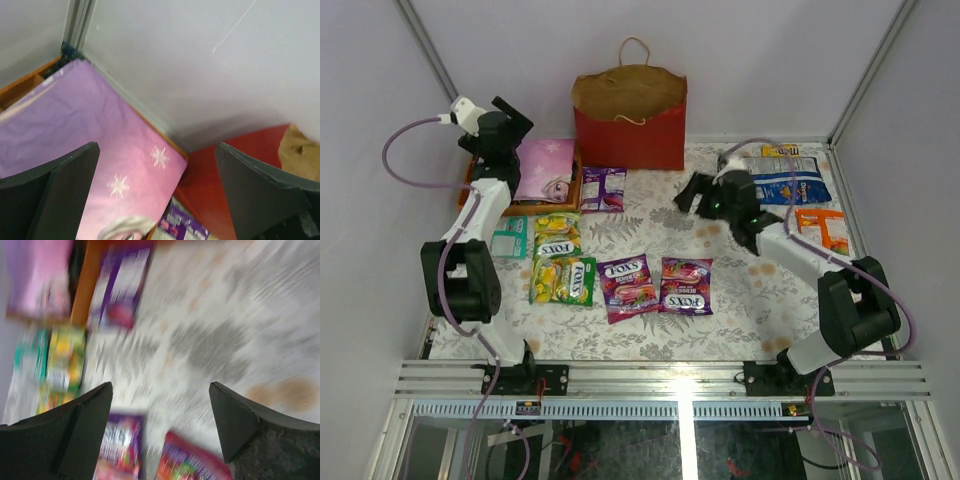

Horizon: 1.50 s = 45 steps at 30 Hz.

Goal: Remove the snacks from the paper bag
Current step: Move the snack to the center of the board.

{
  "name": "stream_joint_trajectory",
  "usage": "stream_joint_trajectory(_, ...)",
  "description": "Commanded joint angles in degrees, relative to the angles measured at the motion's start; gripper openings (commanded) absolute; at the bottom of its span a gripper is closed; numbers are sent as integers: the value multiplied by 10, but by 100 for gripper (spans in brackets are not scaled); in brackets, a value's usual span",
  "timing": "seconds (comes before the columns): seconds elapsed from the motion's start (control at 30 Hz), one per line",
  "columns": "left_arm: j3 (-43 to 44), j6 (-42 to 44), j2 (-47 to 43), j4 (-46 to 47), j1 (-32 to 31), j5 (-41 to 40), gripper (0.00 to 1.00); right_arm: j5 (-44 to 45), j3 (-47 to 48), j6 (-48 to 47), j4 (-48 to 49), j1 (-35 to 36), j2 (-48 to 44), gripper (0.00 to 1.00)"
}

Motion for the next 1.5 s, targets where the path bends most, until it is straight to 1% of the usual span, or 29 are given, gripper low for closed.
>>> stream_joint_trajectory(0.0,-116,-12,-57,66,-7,50,100,-172,-85,-25,57,69,4,83)
stream_joint_trajectory(0.07,-159,-12,-83,65,-7,64,100,-211,-96,-36,55,88,20,80)
stream_joint_trajectory(0.13,-190,-17,-109,58,-8,91,100,-210,-85,-65,19,109,41,77)
stream_joint_trajectory(0.2,-224,-21,-130,63,-14,131,100,-213,-83,-71,14,122,65,73)
stream_joint_trajectory(0.27,-266,-27,-154,68,-25,128,100,-239,-87,-61,39,126,93,69)
stream_joint_trajectory(0.33,-304,-34,-167,91,-41,110,100,-257,-82,-53,58,131,119,66)
stream_joint_trajectory(0.37,-315,-44,-168,95,-47,106,100,-263,-70,-53,61,136,134,65)
stream_joint_trajectory(0.43,-322,-56,-162,101,-63,103,96,-275,-46,-54,56,144,163,63)
stream_joint_trajectory(0.6,-314,-62,-121,115,-117,108,64,-283,7,-63,24,155,222,59)
stream_joint_trajectory(0.63,-309,-63,-109,118,-126,113,59,-282,14,-63,19,155,232,59)
stream_joint_trajectory(0.7,-301,-63,-86,126,-144,118,51,-282,23,-60,16,155,252,54)
stream_joint_trajectory(0.73,-295,-63,-74,128,-153,120,45,-284,25,-57,19,155,257,49)
stream_joint_trajectory(0.8,-280,-58,-51,133,-168,126,36,-290,26,-47,27,155,262,32)
stream_joint_trajectory(0.9,-254,-48,-11,136,-187,132,29,-273,24,-32,31,147,257,4)
stream_joint_trajectory(0.93,-246,-45,0,137,-191,135,28,-274,22,-20,37,135,255,0)
stream_joint_trajectory(1.07,-224,-41,44,153,-198,149,14,-301,16,42,97,79,254,0)
stream_joint_trajectory(1.17,-215,-37,67,169,-200,163,6,-299,44,50,85,43,251,0)
stream_joint_trajectory(1.33,-201,-19,102,194,-206,181,4,-255,120,12,15,8,258,0)
stream_joint_trajectory(1.47,-186,-14,121,193,-207,173,3,-241,188,19,4,-22,300,0)
